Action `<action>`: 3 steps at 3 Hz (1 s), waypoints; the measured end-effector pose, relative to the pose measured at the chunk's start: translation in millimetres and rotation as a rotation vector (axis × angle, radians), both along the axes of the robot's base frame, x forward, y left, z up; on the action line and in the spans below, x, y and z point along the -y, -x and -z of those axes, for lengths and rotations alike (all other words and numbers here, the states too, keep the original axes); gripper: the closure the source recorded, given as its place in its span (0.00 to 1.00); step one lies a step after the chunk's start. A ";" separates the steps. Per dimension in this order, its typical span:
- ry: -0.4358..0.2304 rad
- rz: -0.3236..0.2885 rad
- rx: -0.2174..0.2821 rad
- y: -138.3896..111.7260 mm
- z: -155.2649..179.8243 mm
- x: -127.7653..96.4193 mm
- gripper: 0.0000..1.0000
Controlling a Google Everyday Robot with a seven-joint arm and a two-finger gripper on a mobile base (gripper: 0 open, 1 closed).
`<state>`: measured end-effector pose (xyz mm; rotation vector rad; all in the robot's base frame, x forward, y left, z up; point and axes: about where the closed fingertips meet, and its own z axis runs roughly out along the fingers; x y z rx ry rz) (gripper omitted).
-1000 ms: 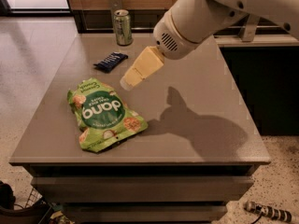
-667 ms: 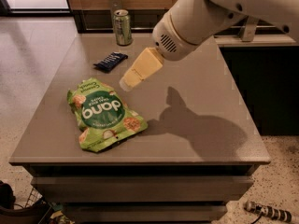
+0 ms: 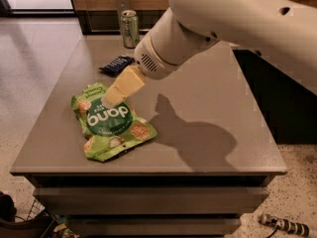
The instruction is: Pick green rice chip bag
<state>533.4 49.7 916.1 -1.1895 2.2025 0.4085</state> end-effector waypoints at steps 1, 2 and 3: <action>0.017 0.002 -0.034 1.9 15.1 -29.1 0.00; 0.091 0.054 -0.100 2.1 41.3 -58.6 0.00; 0.136 0.085 -0.146 2.2 61.6 -72.3 0.00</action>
Offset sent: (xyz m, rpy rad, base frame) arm 0.0000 0.0799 -0.0587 -0.1386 0.1529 -0.0997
